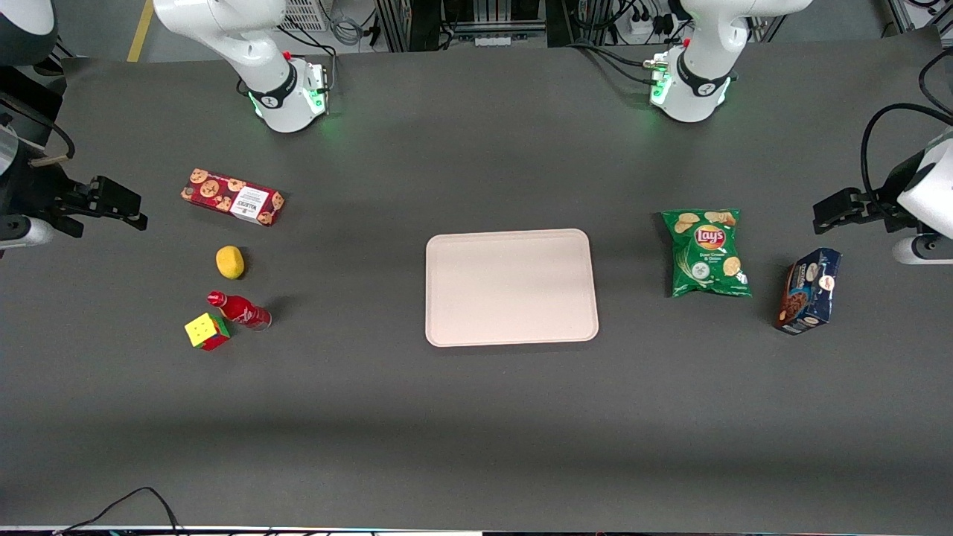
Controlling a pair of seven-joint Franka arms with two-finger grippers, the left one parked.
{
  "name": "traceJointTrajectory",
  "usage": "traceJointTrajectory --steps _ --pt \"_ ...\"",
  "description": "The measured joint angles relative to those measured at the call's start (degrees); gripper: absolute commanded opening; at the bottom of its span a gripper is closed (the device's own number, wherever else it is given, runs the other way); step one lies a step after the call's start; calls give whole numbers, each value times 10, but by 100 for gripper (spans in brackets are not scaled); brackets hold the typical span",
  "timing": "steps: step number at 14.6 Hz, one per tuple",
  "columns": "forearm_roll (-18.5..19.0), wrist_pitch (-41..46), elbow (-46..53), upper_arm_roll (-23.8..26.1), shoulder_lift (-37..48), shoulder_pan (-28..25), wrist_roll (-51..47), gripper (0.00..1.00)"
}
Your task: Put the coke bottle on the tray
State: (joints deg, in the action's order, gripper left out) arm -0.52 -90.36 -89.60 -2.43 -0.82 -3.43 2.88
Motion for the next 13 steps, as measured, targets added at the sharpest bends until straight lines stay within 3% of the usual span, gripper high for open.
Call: traceJointTrajectory --steps 10,13 --pt "0 -2 0 4 -11 0 -6 100" --pt "2 -47 -47 4 -14 0 -6 100"
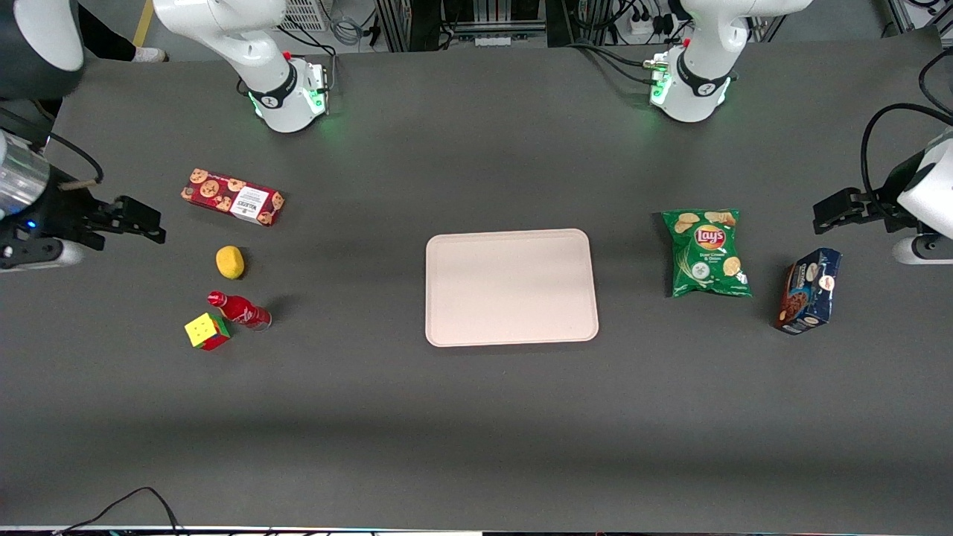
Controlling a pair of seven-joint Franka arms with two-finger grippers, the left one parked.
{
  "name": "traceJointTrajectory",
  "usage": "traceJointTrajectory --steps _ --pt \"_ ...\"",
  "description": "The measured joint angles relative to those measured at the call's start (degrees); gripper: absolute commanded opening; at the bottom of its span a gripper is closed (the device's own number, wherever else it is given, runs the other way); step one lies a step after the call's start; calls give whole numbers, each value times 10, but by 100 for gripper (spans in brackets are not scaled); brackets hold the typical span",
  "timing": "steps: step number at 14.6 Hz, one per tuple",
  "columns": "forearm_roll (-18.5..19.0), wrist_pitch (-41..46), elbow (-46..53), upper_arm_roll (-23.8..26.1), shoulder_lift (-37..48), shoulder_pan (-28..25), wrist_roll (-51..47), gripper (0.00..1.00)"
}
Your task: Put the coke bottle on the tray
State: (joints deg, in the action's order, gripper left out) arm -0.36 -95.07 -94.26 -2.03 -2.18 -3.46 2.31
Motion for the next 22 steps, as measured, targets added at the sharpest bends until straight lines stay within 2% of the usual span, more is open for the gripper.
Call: traceJointTrajectory --steps 7,12,18,22 --pt "17 -232 -191 -2 -6 3 24 100" --pt "17 -351 -257 -7 -50 3 43 100" --pt "18 -411 -282 -10 -82 10 57 100" --pt "18 -422 -286 -11 -92 17 67 95"
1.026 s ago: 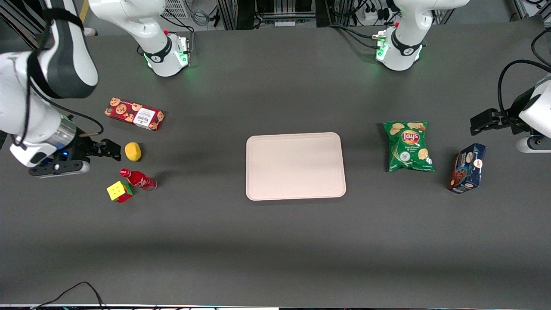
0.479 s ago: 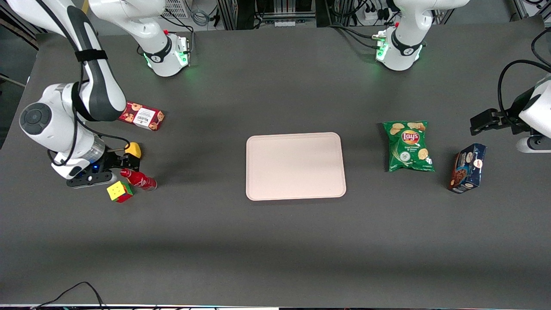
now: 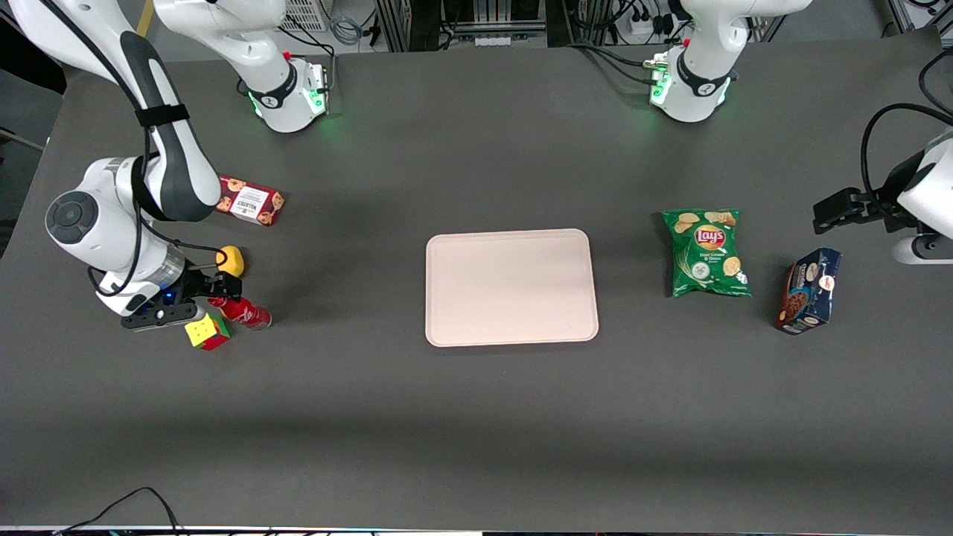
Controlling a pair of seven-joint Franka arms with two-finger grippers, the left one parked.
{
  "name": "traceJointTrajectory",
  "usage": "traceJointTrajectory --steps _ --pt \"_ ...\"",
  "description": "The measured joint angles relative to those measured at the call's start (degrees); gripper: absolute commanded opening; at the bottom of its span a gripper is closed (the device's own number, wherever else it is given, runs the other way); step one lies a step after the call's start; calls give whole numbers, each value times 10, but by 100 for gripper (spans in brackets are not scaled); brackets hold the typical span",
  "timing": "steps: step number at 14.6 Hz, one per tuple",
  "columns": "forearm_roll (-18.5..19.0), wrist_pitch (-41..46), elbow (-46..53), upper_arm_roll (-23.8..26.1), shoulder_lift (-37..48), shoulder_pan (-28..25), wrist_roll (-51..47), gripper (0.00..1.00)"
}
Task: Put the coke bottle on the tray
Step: 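Lower the open right gripper over the red Coca-Cola bottle's cap end, then close the right gripper on the bottle and lift it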
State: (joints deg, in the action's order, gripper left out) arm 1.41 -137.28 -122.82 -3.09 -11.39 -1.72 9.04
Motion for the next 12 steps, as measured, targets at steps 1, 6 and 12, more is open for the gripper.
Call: traceJointTrajectory --steps 1,6,12 --pt "0 0 -1 0 0 0 0 91" --pt "0 0 -1 1 0 0 1 64" --pt "0 0 -1 4 0 -1 1 0"
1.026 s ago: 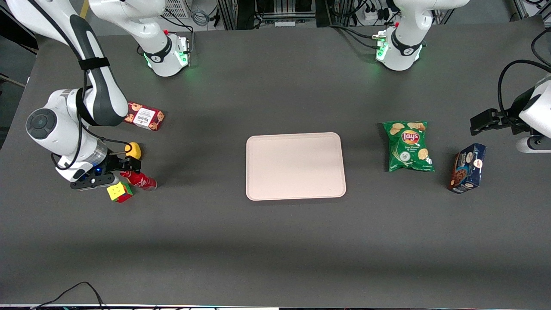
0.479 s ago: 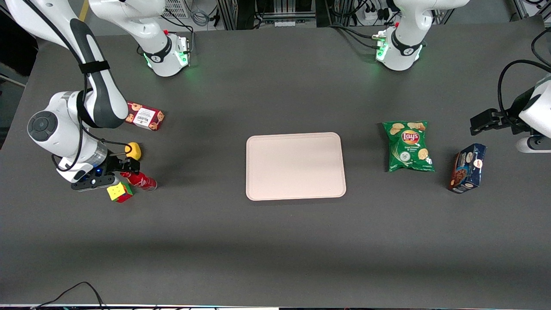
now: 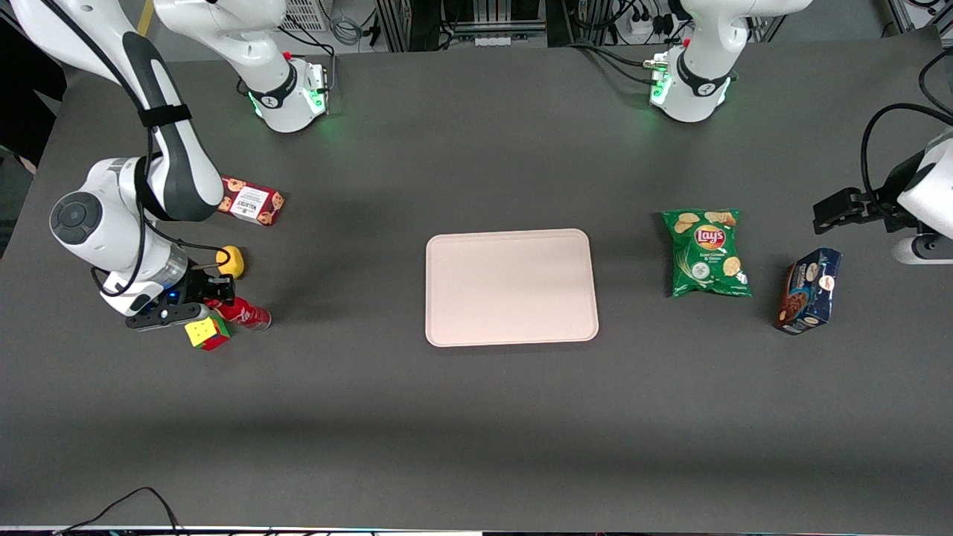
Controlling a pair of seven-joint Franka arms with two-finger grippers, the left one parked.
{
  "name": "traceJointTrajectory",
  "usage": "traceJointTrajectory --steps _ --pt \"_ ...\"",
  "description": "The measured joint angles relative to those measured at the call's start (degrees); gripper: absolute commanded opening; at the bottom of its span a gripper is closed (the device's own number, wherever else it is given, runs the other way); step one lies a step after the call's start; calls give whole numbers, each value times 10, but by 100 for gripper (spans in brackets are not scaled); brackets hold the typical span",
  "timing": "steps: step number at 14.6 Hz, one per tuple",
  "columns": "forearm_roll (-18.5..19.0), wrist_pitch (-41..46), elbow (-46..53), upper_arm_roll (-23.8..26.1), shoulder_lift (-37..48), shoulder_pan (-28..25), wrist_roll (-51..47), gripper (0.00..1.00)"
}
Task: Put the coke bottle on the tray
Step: 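Close the right gripper on the bottle and lift it, then carry the bottle with the right gripper over the white tray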
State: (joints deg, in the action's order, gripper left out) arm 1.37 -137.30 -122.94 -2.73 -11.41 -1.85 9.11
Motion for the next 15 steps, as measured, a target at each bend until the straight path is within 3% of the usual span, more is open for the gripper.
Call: traceJointTrajectory --steps 8,15 --pt "0 35 16 3 25 -3 0 0" --pt "-8 382 206 44 119 -5 -11 0"
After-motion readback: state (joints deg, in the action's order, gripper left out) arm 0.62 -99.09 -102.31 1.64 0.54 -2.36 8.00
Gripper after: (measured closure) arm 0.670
